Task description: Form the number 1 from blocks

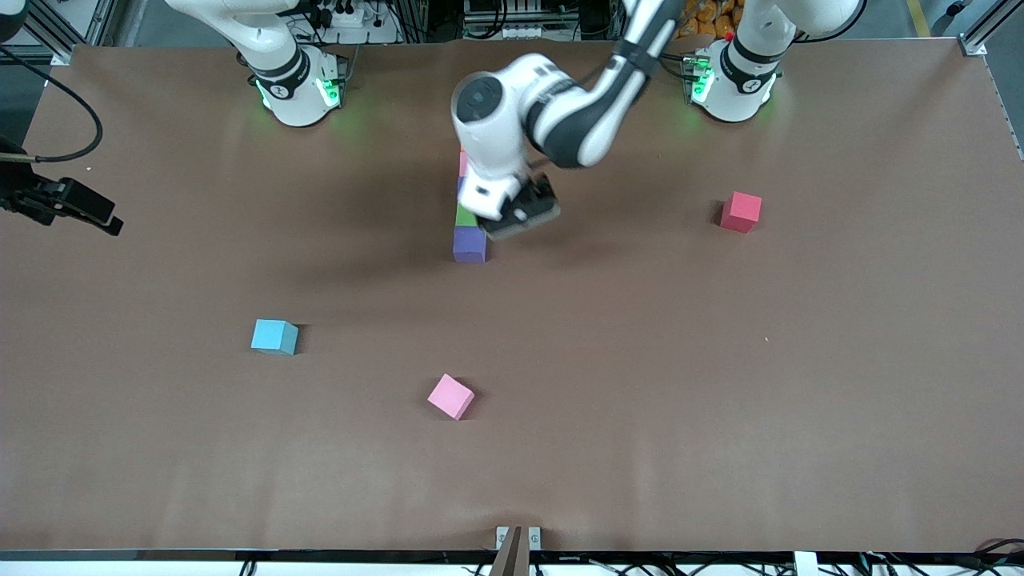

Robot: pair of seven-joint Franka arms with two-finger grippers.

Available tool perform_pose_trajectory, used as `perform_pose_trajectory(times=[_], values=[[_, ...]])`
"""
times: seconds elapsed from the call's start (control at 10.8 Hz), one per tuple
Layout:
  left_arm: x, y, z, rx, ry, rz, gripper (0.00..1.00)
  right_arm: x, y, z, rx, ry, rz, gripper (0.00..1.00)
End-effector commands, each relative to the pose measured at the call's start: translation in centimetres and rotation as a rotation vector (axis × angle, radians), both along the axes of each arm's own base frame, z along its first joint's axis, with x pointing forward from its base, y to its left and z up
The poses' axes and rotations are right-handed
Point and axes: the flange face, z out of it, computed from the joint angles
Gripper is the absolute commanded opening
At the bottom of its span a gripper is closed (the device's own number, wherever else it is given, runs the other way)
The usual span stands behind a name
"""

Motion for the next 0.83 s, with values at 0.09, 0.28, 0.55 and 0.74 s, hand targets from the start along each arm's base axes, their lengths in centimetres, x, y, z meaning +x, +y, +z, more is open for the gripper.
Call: perform_pose_trajectory(times=[0.09, 0.28, 0.55, 0.74], values=[[9.3, 9.2, 5.3, 0.027, -0.091, 0.047, 1.00, 0.2, -0.3, 0.4, -0.011, -0.009, -0.006, 1.00], [14.7, 17.8, 8.7, 0.001, -0.095, 0.094, 1.00, 0.1, -0.2, 0.8, -0.008, -0.017, -0.003, 1.00], [19.5, 27.4, 9.8, -0.013, -0.081, 0.108, 1.00, -0.2, -0.3, 1.0, -0.012, -0.014, 0.040, 1.00], [21.1, 32.2, 9.5, -0.001, -0.062, 0.086, 1.00, -0.3, -0.5, 1.0, -0.015, -0.009, 0.069, 1.00]])
